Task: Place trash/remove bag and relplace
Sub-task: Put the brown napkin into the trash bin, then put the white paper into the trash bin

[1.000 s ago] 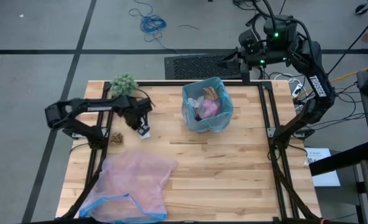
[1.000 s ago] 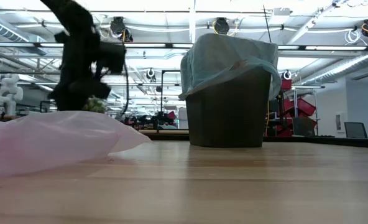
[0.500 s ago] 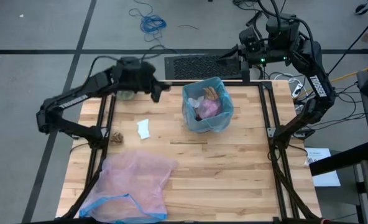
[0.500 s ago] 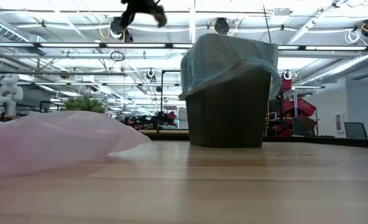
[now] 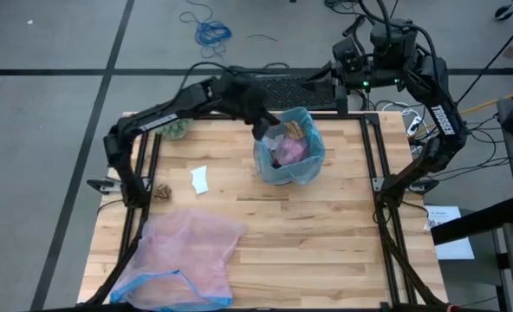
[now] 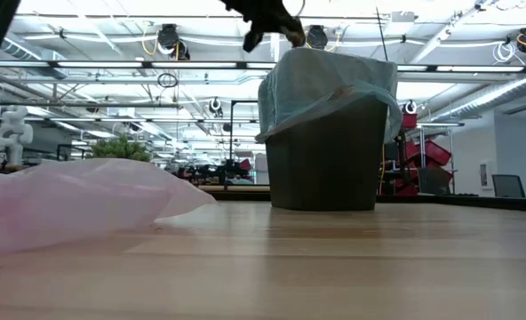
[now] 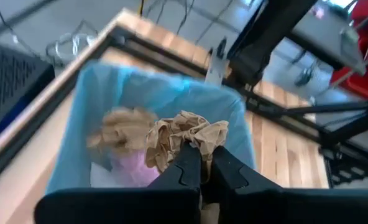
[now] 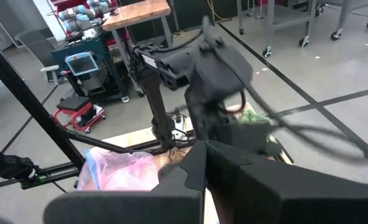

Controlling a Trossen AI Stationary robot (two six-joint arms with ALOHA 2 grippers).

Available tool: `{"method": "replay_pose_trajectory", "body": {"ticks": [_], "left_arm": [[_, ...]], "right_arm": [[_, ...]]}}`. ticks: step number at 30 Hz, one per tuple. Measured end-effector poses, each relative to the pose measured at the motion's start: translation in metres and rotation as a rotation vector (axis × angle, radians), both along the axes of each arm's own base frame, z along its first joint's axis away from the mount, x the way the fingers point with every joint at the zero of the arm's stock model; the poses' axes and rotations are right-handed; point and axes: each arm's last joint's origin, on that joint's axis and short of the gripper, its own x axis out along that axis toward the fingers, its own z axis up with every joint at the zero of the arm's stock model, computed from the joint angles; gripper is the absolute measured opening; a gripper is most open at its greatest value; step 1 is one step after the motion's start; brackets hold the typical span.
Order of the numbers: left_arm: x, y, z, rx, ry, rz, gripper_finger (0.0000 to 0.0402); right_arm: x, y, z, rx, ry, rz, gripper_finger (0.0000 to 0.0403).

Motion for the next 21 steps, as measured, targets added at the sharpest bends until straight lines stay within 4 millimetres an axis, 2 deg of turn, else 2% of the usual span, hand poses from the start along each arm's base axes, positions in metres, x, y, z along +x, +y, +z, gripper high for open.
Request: {"method": "replay_pose_trajectory", "body": {"ticks": [13,17,21], "left_arm": [[0.0002,-0.0001,-0.0048,-0.022,0.058,-0.005,0.0158],[0.0003,-0.0005,-0.0048,-0.021,0.058,-0.006,0.0179],[-0.0031,-0.0024,-0.0016,-0.006,0.058,-0.018,0.0182]], "right_arm": [[-0.0002,0.0001,-0.0007,-0.001,0.007,0.002,0.0000],[-0.0002,0.0001,-0.0007,-0.001,0.007,0.002,0.0000],[-0.0002,0.0001,-0.0007,-0.005,0.008,0.003,0.0000]]}}
